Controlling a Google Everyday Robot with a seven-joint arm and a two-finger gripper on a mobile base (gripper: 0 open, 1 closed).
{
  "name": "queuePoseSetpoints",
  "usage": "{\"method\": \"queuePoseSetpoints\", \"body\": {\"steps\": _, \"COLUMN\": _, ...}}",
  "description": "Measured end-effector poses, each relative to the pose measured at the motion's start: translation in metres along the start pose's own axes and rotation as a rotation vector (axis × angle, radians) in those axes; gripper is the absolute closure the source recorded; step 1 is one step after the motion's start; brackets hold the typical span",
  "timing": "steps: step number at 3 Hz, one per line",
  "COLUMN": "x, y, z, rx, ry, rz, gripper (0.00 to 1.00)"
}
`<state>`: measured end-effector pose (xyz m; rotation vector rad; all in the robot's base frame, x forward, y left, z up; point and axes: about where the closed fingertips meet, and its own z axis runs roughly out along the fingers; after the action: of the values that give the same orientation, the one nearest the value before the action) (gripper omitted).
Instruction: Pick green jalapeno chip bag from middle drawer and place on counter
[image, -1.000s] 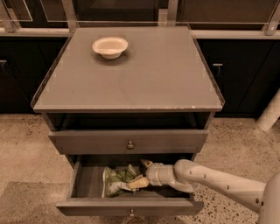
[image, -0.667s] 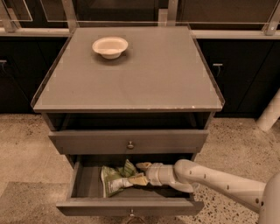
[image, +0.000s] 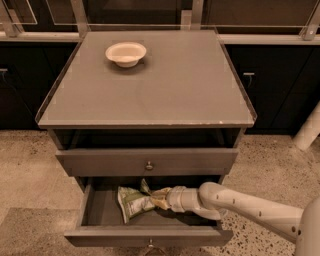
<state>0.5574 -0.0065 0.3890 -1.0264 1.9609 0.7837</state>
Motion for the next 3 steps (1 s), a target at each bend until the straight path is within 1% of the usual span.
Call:
{"method": "queuePoseSetpoints", "body": {"steps": 1, "x": 0.000, "y": 0.000, "z": 0.000, "rx": -0.001, "ry": -0.001, "rz": 0.000, "gripper": 1.00}}
{"method": "queuePoseSetpoints", "body": {"steps": 2, "x": -0.012, "y": 0.001, "z": -0.019, "rx": -0.002, "ry": -0.014, "rz": -0.006, "gripper": 1.00}}
{"method": "queuePoseSetpoints", "body": {"steps": 3, "x": -0.029, "y": 0.006, "z": -0.077, "rx": 0.054, "ry": -0.007, "rz": 0.021, "gripper": 1.00}}
